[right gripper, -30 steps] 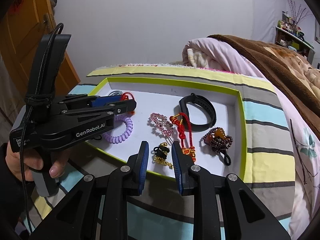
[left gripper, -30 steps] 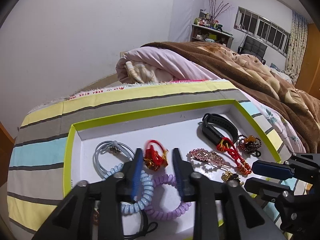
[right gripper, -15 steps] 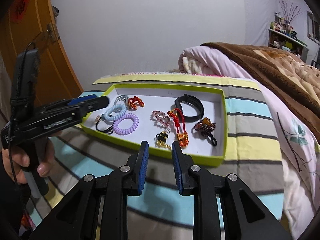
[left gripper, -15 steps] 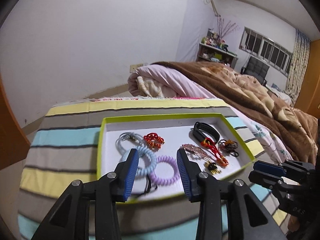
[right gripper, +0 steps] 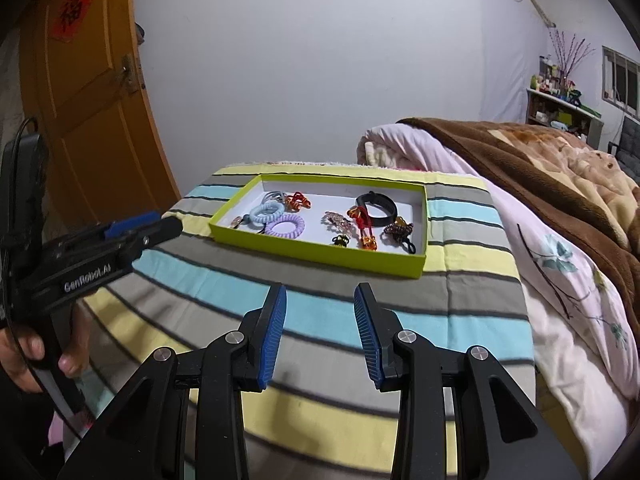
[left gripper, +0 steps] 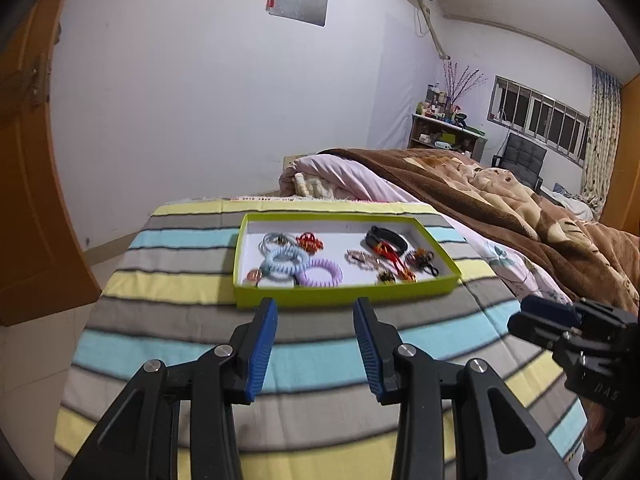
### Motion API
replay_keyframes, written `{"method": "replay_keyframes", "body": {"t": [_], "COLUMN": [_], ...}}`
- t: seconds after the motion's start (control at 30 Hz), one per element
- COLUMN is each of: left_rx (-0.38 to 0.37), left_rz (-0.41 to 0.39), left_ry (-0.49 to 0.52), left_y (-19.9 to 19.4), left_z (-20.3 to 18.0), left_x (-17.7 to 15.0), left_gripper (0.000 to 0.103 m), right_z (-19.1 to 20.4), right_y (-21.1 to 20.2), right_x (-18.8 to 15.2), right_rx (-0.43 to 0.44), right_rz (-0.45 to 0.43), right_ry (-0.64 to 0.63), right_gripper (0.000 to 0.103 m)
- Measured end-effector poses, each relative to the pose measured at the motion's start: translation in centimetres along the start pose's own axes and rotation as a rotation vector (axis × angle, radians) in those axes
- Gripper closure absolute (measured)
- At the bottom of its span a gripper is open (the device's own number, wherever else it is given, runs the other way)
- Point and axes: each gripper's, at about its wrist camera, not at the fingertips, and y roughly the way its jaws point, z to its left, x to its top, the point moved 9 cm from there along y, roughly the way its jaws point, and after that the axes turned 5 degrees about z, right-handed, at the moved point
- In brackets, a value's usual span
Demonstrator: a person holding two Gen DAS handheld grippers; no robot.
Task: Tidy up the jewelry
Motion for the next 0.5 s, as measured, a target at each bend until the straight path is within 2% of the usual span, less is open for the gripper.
{"method": "replay_keyframes", "body": {"t": [0.5], "left_rx": [0.081], "left_rz": [-0.027], "left_ry": [0.004], "left_y": [-5.6], "left_z": [-0.5], "left_x": [-6.9], "left_gripper": [0.064], "right_z": [1.5], "right_y": [-3.9], "right_x": [-5.5], "right_rx": [-0.062], "right_rz": [-0.053], "right_ry": [-0.002], "right_gripper": [0.067]}}
